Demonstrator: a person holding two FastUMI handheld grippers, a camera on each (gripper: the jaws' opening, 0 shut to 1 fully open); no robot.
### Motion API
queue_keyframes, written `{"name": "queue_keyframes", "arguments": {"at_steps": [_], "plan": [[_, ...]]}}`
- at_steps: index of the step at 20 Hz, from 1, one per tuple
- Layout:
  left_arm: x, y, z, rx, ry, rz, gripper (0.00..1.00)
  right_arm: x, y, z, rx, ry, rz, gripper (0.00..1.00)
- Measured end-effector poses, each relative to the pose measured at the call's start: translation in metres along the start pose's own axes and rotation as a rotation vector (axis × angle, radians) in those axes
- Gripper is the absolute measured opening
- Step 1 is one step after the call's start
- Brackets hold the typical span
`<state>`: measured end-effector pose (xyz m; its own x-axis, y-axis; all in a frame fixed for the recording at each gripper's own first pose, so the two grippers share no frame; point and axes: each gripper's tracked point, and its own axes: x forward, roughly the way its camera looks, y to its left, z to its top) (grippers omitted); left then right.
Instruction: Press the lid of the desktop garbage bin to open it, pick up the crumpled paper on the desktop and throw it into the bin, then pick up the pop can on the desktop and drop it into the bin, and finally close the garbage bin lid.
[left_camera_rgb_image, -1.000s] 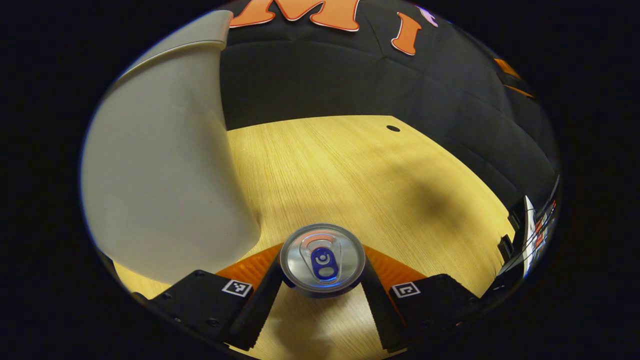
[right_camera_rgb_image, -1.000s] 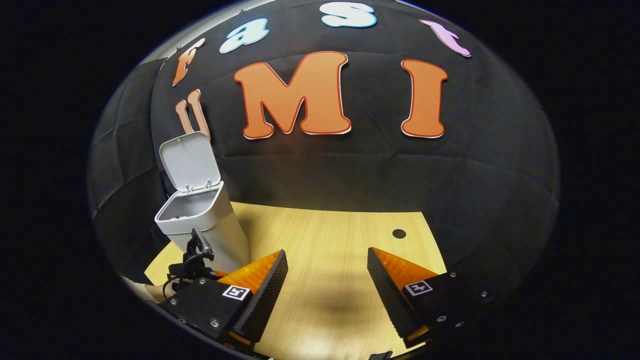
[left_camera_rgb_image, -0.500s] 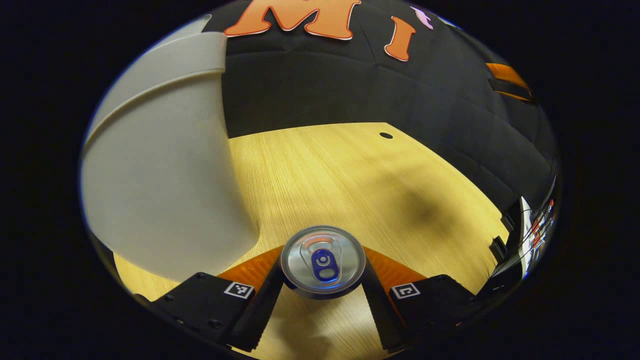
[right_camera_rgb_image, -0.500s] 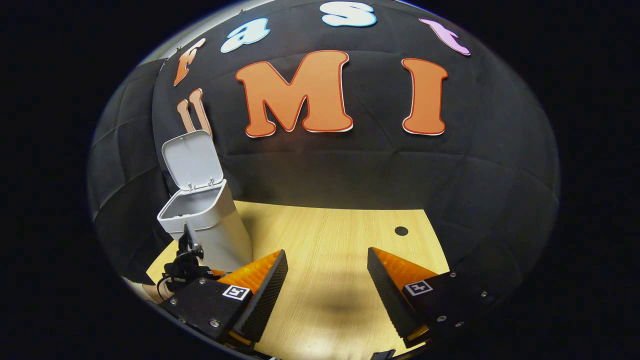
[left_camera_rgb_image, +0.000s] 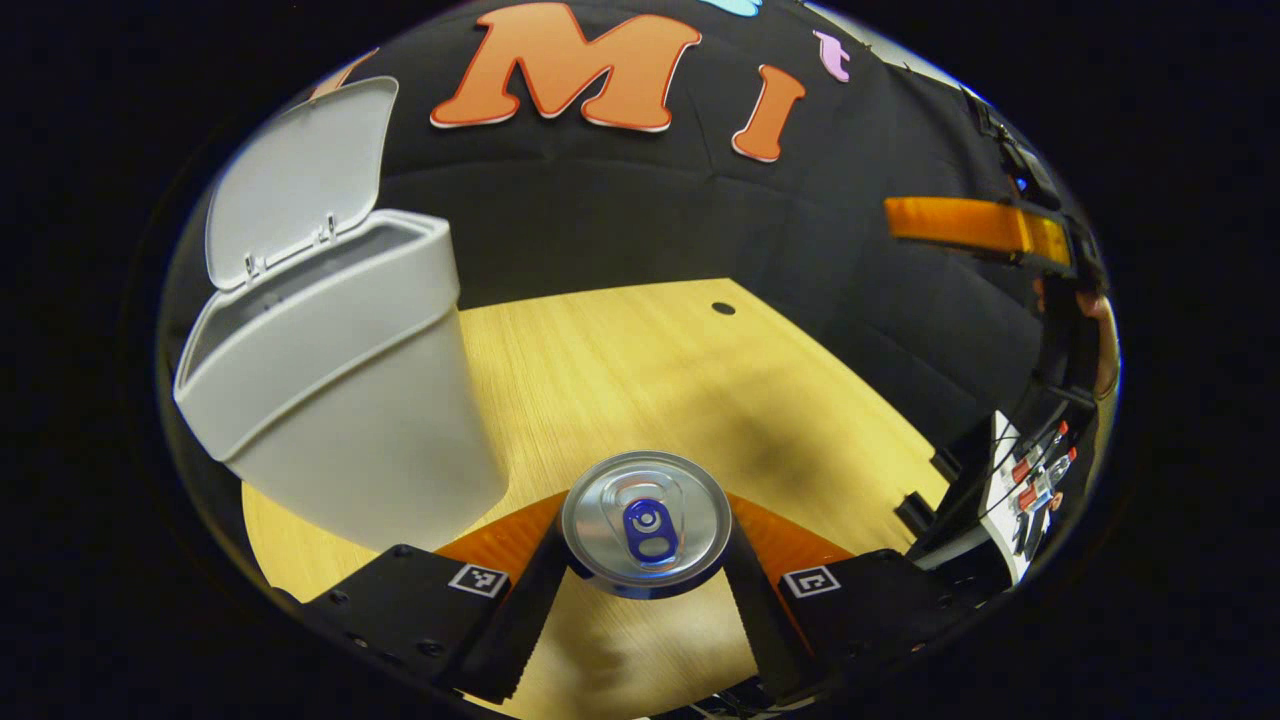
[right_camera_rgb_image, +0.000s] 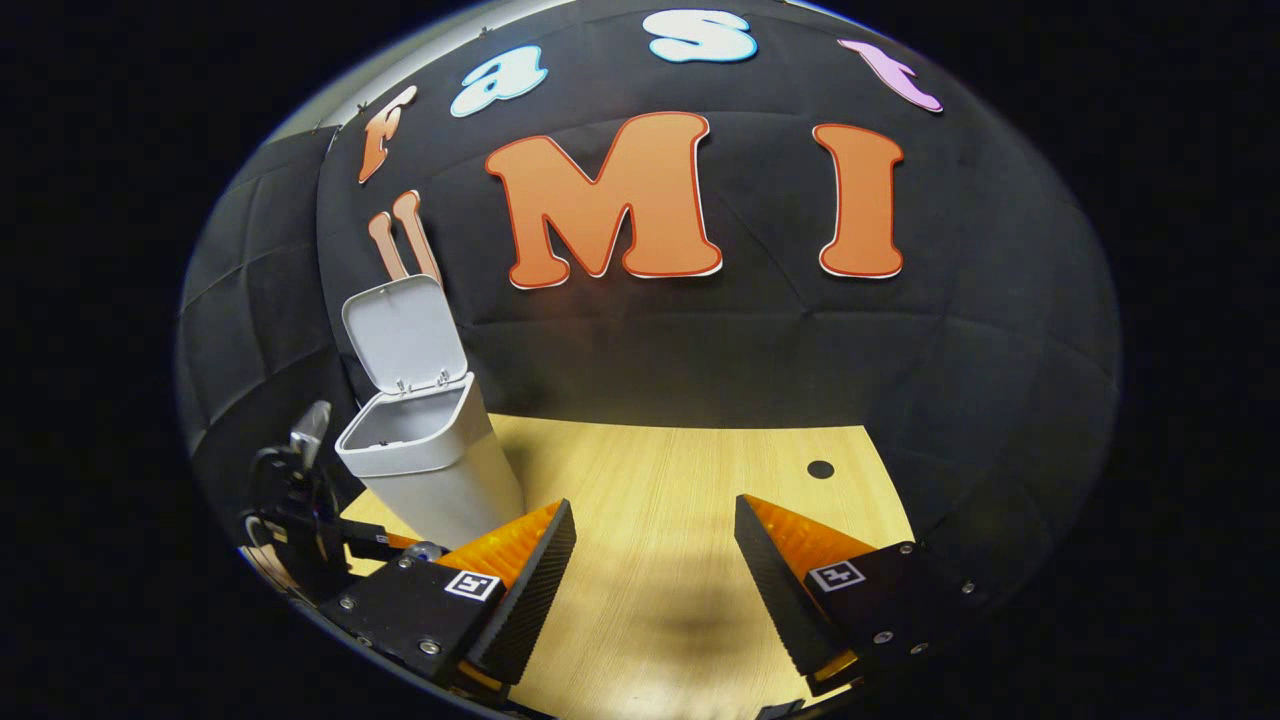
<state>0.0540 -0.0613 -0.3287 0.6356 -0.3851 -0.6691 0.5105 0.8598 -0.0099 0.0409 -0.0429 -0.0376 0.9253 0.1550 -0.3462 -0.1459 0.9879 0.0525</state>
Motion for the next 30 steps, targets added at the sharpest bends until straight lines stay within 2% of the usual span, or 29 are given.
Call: {"name": "queue_keyframes", "arguments": {"at_steps": [4,7,12,17,21,24,30], "plan": [[-0.033,0.013,0.040,-0.033,-0.062,-0.046,0.84,0.000,0.005,0.007,0.011,-0.015,0.015,0.96],[-0.061,0.024,0.070,-0.037,-0.114,-0.036,0.84,0.002,0.011,0.009,0.007,-0.023,0.032,0.96],[-0.104,0.077,0.124,-0.018,-0.213,0.076,0.84,0.005,0.025,0.014,-0.003,-0.030,0.062,0.96],[-0.138,0.133,0.164,-0.081,-0.293,0.157,0.83,0.008,0.030,0.021,-0.010,-0.040,0.070,0.96],[-0.147,0.194,0.179,-0.088,-0.310,0.265,0.83,0.010,0.025,0.026,-0.011,-0.049,0.057,0.96],[-0.137,0.223,0.179,-0.099,-0.286,0.315,0.83,0.010,0.018,0.022,0.000,-0.042,0.040,0.96],[-0.099,0.250,0.162,-0.195,-0.237,0.311,0.84,0.009,0.004,0.013,0.019,-0.022,0.005,0.96]]}}
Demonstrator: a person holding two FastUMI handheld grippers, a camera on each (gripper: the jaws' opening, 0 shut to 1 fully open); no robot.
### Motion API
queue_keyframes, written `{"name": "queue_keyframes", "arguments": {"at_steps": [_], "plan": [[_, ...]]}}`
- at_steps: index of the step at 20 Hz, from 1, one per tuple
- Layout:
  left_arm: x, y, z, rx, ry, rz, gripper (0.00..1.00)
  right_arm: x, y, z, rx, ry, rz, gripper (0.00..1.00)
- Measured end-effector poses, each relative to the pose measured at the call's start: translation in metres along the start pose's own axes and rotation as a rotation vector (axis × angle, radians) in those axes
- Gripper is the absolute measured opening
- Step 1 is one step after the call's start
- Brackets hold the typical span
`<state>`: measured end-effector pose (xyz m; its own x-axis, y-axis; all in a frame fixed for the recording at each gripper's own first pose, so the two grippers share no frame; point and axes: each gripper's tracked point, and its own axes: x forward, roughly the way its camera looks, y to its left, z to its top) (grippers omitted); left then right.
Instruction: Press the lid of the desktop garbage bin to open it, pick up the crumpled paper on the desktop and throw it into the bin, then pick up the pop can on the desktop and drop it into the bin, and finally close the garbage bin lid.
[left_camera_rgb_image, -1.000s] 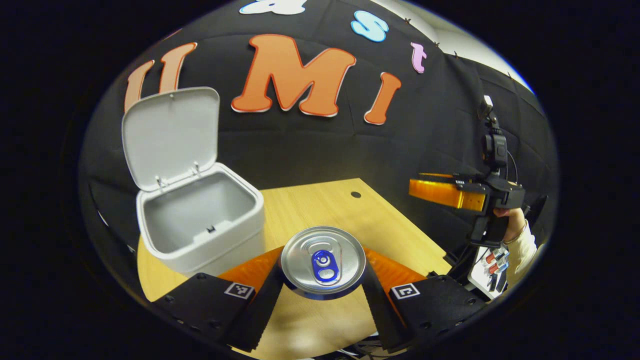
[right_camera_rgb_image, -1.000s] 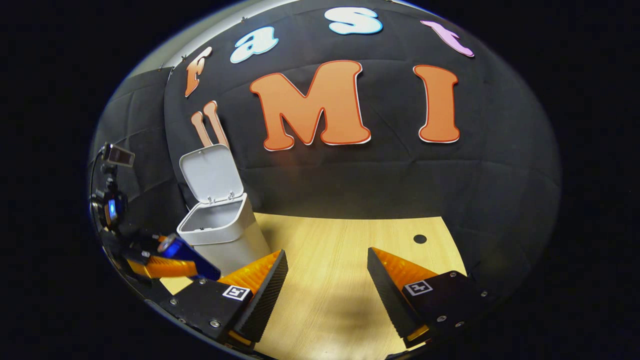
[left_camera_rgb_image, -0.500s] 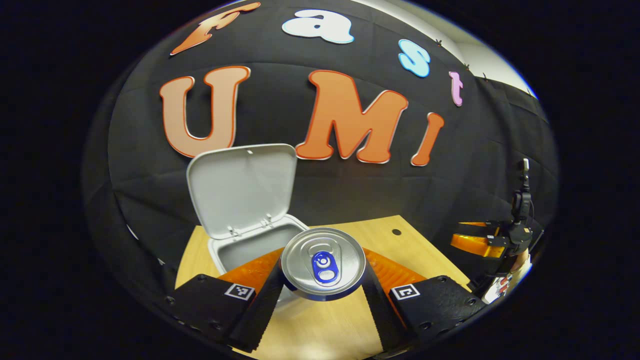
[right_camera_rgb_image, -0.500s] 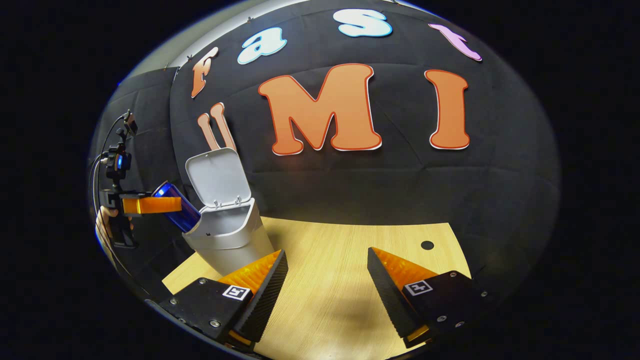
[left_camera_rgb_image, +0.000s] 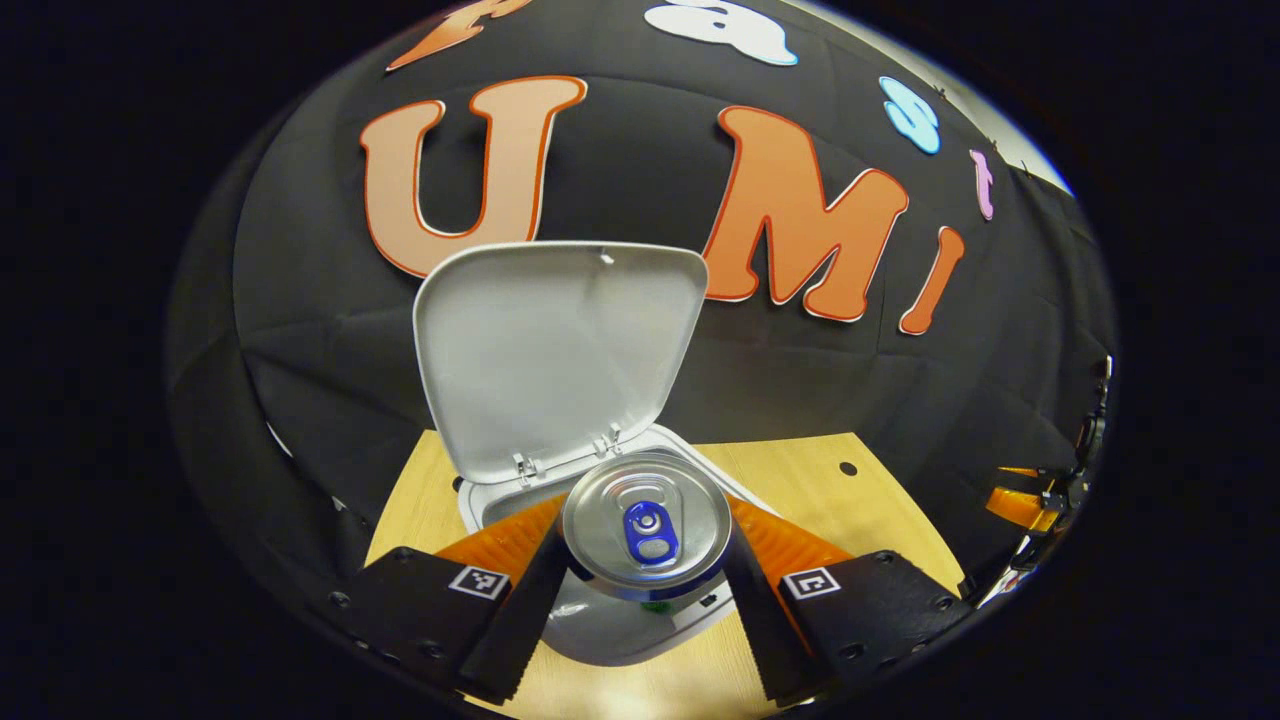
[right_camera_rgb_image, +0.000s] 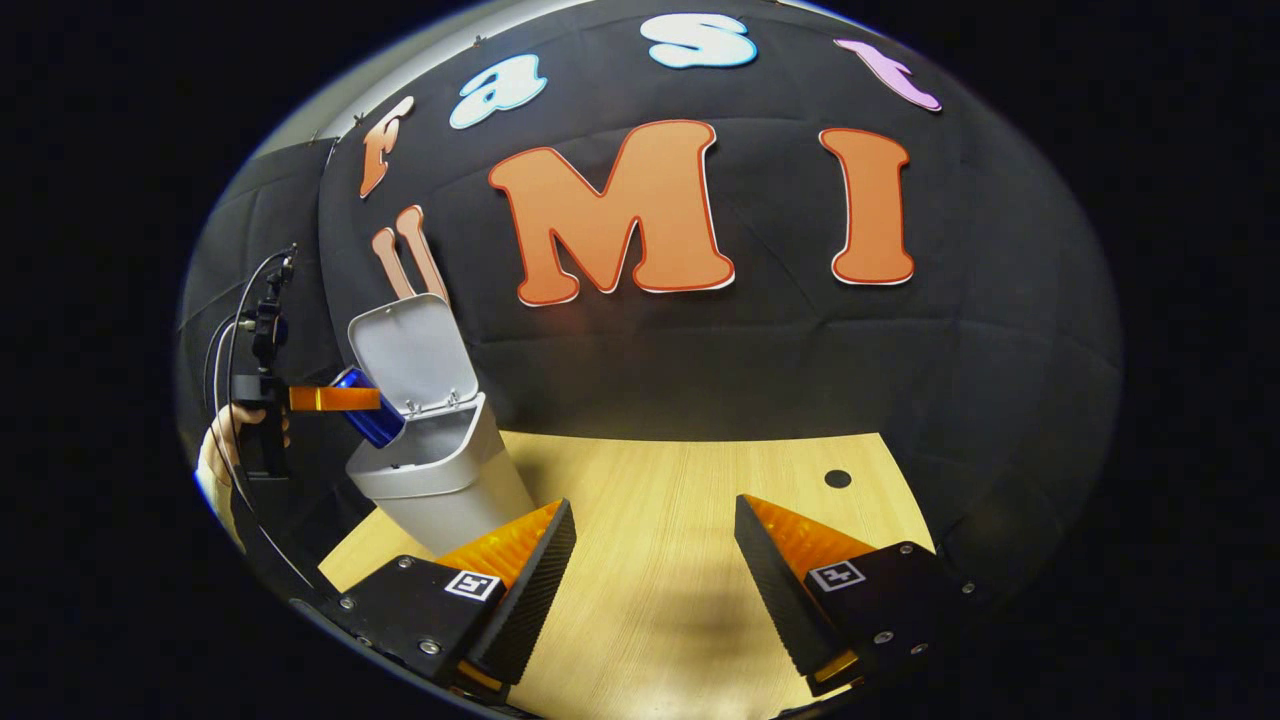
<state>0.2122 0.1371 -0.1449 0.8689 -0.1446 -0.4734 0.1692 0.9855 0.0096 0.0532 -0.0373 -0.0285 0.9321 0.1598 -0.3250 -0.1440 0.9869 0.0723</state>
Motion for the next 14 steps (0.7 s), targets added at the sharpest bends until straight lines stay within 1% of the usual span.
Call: {"name": "queue_keyframes", "arguments": {"at_steps": [3,5,8,9,10,14], "plan": [[0.017,0.007,-0.008,0.037,0.030,0.036,0.84,0.000,-0.005,-0.003,0.016,0.010,-0.012,0.96],[0.016,0.001,-0.012,0.026,0.040,0.011,0.84,0.001,-0.004,-0.004,0.023,0.015,-0.017,0.96],[0.017,-0.005,-0.012,-0.003,0.024,-0.023,0.88,-0.001,-0.006,-0.008,0.023,0.021,-0.021,0.96],[0.017,-0.007,-0.011,-0.005,0.022,-0.027,0.90,0.000,-0.006,-0.007,0.023,0.021,-0.021,0.96],[0.017,-0.008,-0.012,-0.006,0.024,-0.030,0.95,0.000,-0.005,-0.007,0.025,0.021,-0.020,0.96],[0.012,-0.008,-0.011,-0.001,0.005,-0.026,0.97,0.001,0.000,-0.008,0.028,0.027,-0.008,0.96]]}}
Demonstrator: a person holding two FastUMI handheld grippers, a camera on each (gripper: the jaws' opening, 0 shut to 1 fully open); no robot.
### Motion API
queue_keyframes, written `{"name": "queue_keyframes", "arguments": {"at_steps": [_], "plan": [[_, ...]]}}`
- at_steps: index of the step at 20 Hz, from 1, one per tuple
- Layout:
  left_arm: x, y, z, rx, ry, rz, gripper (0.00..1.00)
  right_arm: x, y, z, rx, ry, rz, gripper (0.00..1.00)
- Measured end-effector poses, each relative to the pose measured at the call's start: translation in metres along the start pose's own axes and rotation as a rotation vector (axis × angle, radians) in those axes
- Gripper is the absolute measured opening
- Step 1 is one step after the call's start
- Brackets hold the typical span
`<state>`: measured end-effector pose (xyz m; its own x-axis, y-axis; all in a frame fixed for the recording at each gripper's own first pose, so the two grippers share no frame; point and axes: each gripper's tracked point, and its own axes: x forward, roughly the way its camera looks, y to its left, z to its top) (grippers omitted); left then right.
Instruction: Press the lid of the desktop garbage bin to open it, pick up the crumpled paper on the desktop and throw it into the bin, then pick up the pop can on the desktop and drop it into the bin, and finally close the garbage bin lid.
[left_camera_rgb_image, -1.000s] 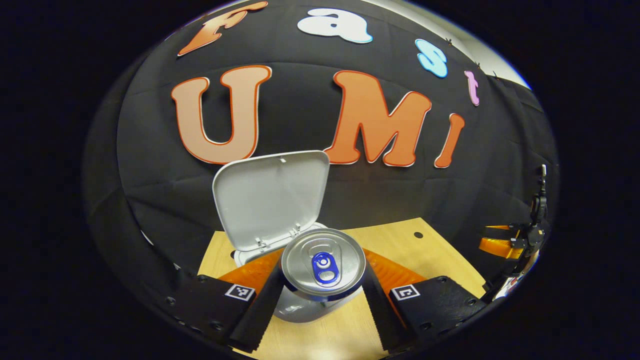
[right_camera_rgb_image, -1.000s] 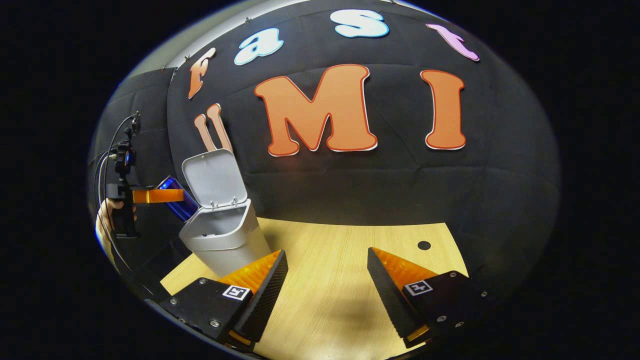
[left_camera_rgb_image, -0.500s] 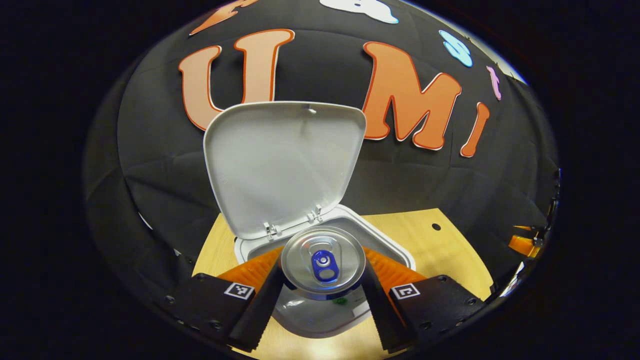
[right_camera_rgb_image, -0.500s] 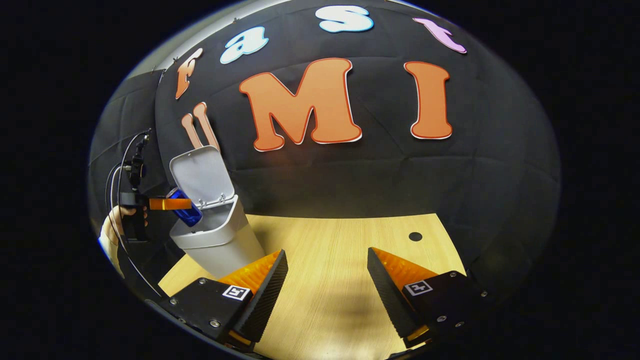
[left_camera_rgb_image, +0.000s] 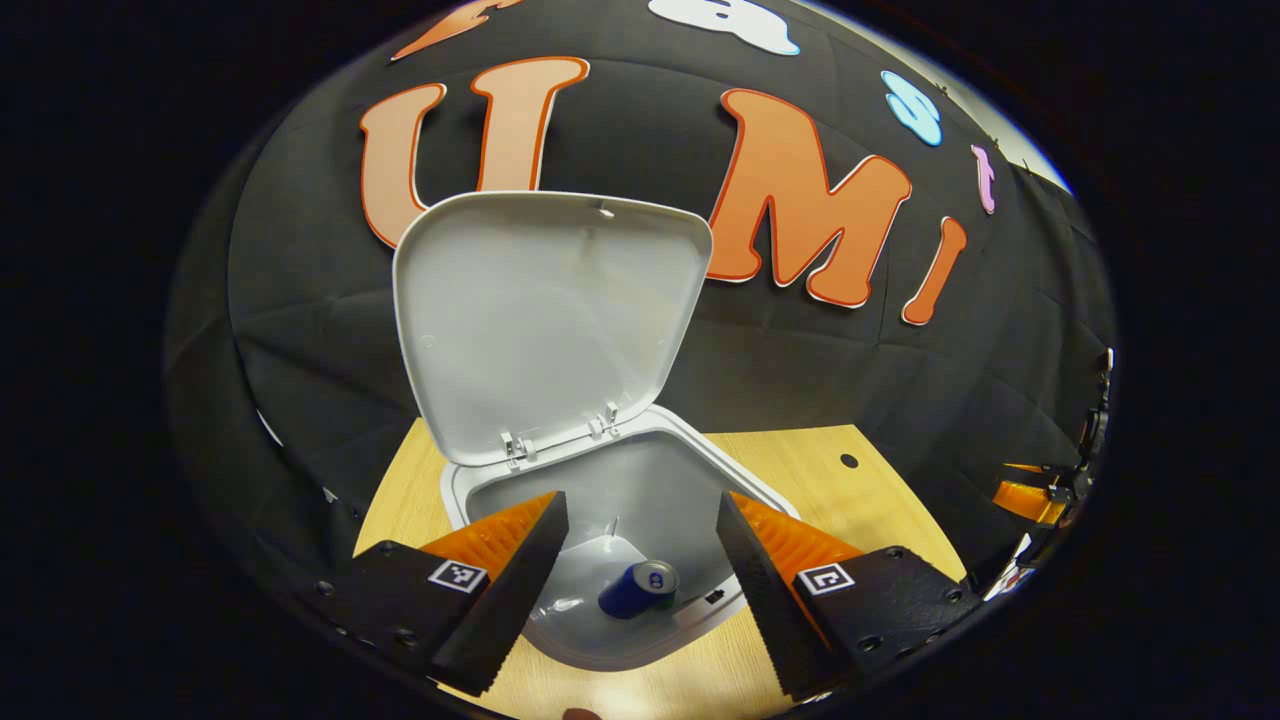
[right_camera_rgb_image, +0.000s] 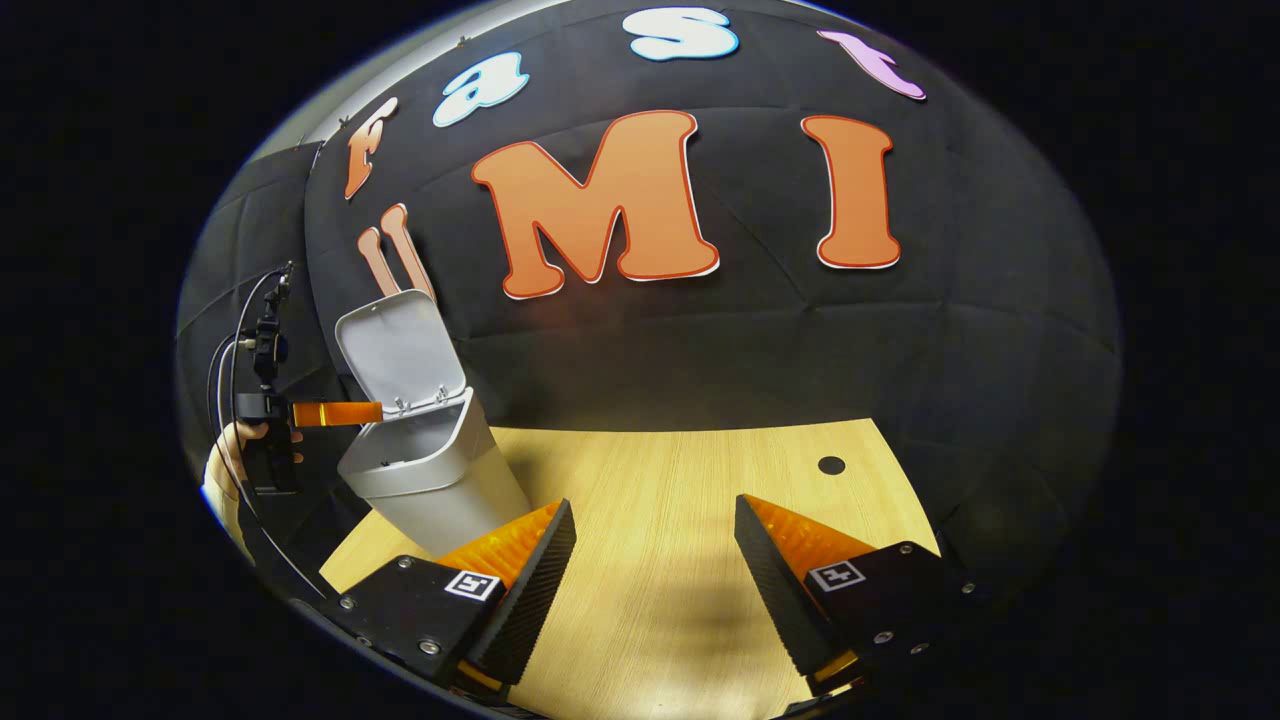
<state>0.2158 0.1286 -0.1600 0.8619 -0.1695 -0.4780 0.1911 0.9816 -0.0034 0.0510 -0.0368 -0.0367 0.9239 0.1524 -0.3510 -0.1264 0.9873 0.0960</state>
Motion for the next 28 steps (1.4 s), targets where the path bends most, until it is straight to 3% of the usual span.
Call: {"name": "queue_keyframes", "arguments": {"at_steps": [13,18,22,28], "plan": [[-0.049,0.001,0.026,0.003,-0.108,0.002,0.96,-0.005,0.021,-0.001,-0.017,0.001,0.043,0.96],[-0.082,0.026,0.094,0.043,-0.227,0.056,0.95,-0.009,0.033,0.003,-0.022,-0.013,0.069,0.96],[-0.089,0.043,0.142,0.098,-0.218,0.082,0.95,-0.010,0.040,0.005,-0.034,-0.022,0.084,0.96],[-0.067,0.045,0.205,0.067,-0.130,0.022,0.95,-0.014,0.039,0.010,-0.021,-0.041,0.080,0.96]]}}
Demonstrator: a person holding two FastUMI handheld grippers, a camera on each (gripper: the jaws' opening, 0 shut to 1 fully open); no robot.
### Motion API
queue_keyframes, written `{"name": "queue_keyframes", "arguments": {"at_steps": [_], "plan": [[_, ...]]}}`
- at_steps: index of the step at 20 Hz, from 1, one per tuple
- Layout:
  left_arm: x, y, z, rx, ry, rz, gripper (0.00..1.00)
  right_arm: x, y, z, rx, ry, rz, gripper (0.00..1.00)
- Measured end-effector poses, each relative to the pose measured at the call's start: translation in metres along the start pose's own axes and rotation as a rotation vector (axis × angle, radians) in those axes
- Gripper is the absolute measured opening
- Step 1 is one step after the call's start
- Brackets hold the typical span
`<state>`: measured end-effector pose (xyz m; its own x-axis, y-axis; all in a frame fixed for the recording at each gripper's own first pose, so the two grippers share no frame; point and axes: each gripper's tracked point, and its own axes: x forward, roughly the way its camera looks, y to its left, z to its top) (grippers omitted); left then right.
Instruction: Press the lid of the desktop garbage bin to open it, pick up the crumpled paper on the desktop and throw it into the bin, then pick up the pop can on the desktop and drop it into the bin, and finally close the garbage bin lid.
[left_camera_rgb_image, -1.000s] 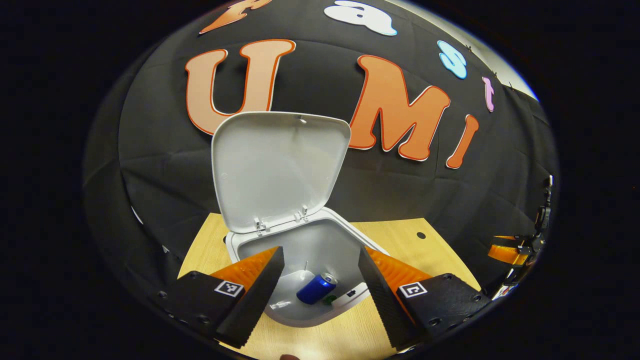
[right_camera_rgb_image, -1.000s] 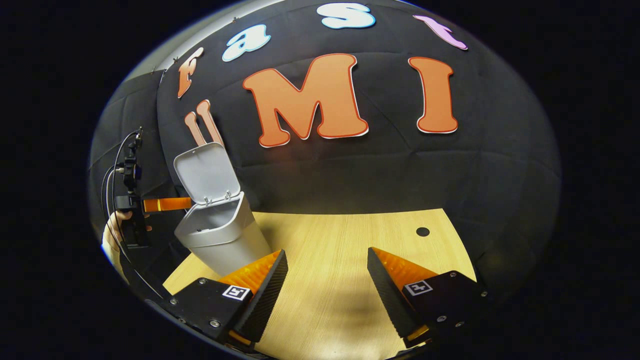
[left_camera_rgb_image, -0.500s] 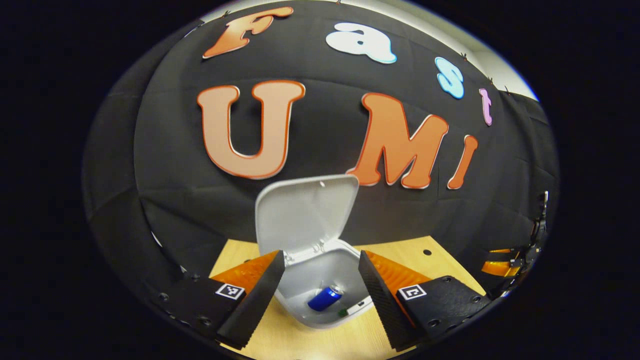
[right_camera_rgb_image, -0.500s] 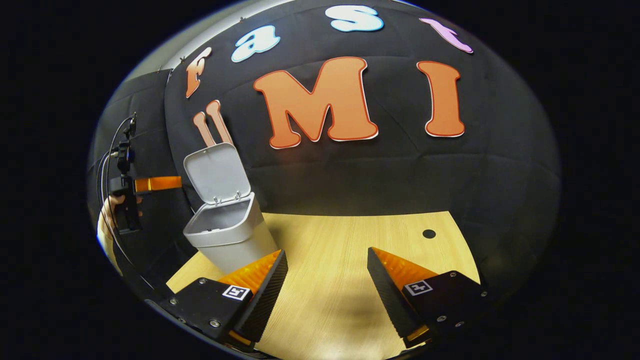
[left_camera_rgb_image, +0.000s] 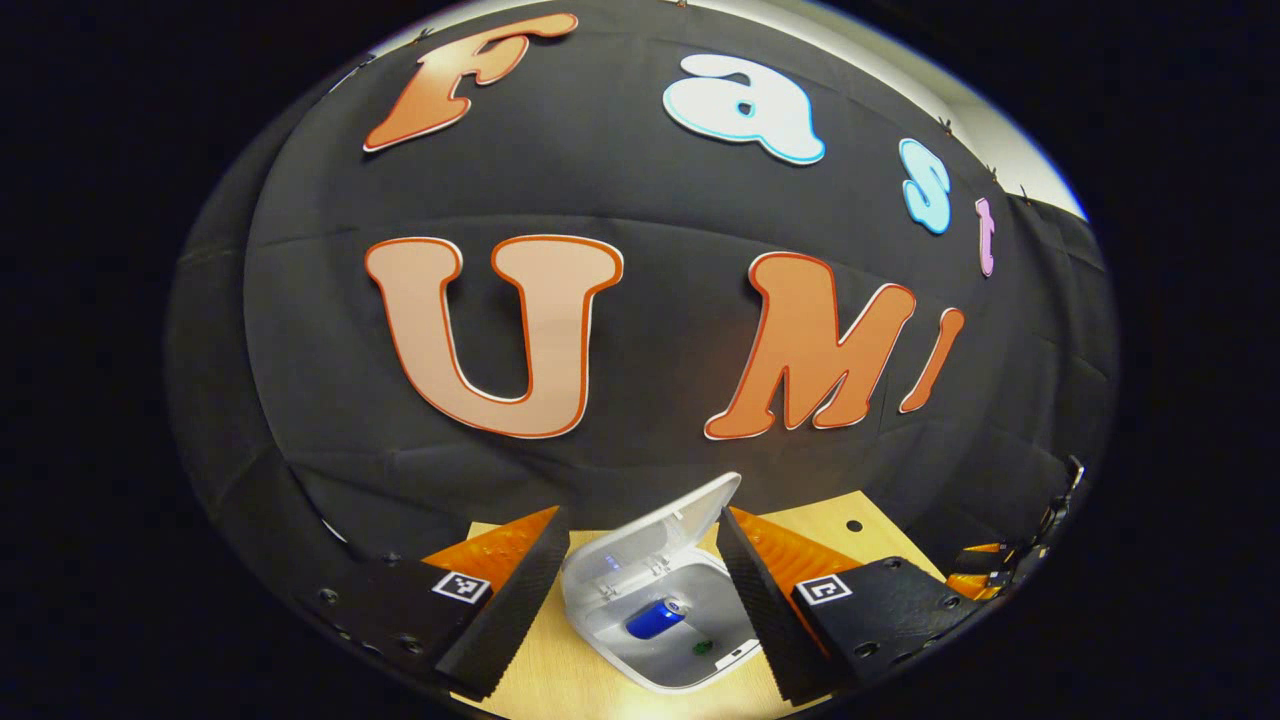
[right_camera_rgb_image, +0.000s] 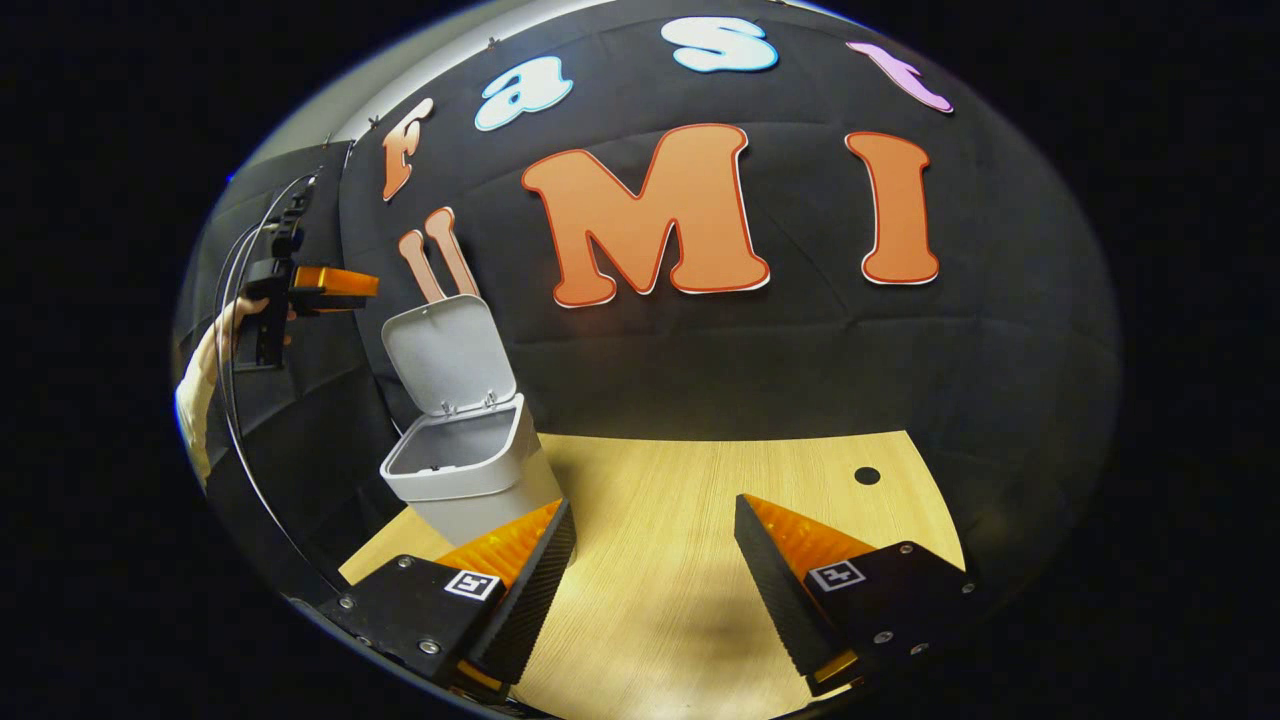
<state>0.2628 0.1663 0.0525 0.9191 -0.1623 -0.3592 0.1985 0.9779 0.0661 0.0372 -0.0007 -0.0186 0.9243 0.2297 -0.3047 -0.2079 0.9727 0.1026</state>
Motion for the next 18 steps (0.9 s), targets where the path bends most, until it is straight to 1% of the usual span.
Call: {"name": "queue_keyframes", "arguments": {"at_steps": [2,4,5,6,8,10,12,14,15,18], "plan": [[0.016,0.010,0.011,0.012,0.063,0.005,0.95,-0.002,-0.002,-0.002,0.000,0.000,-0.006,0.96],[0.033,0.013,0.009,0.011,0.144,0.000,0.95,-0.002,-0.004,-0.003,0.008,0.001,-0.010,0.96],[0.041,0.016,0.007,0.025,0.175,0.007,0.95,-0.002,-0.006,-0.003,0.019,0.001,-0.012,0.96],[0.050,0.023,0.004,0.048,0.200,0.032,0.95,-0.003,-0.007,-0.005,0.033,0.001,-0.016,0.96],[0.067,0.033,0.001,0.073,0.218,0.062,0.95,-0.003,-0.012,-0.009,0.065,0.001,-0.026,0.96],[0.082,0.035,-0.003,0.064,0.222,0.074,0.95,-0.003,-0.014,-0.013,0.094,0.006,-0.033,0.96],[0.087,0.033,-0.017,0.062,0.261,0.063,0.95,-0.003,-0.014,-0.016,0.105,0.010,-0.033,0.96],[0.091,0.033,-0.032,0.103,0.304,0.064,0.96,-0.002,-0.015,-0.018,0.095,0.016,-0.038,0.96],[0.091,0.034,-0.035,0.120,0.307,0.071,0.96,-0.002,-0.017,-0.019,0.097,0.016,-0.046,0.96],[0.090,0.023,-0.053,0.110,0.339,0.041,0.96,0.002,-0.013,-0.024,0.114,0.027,-0.035,0.96]]}}
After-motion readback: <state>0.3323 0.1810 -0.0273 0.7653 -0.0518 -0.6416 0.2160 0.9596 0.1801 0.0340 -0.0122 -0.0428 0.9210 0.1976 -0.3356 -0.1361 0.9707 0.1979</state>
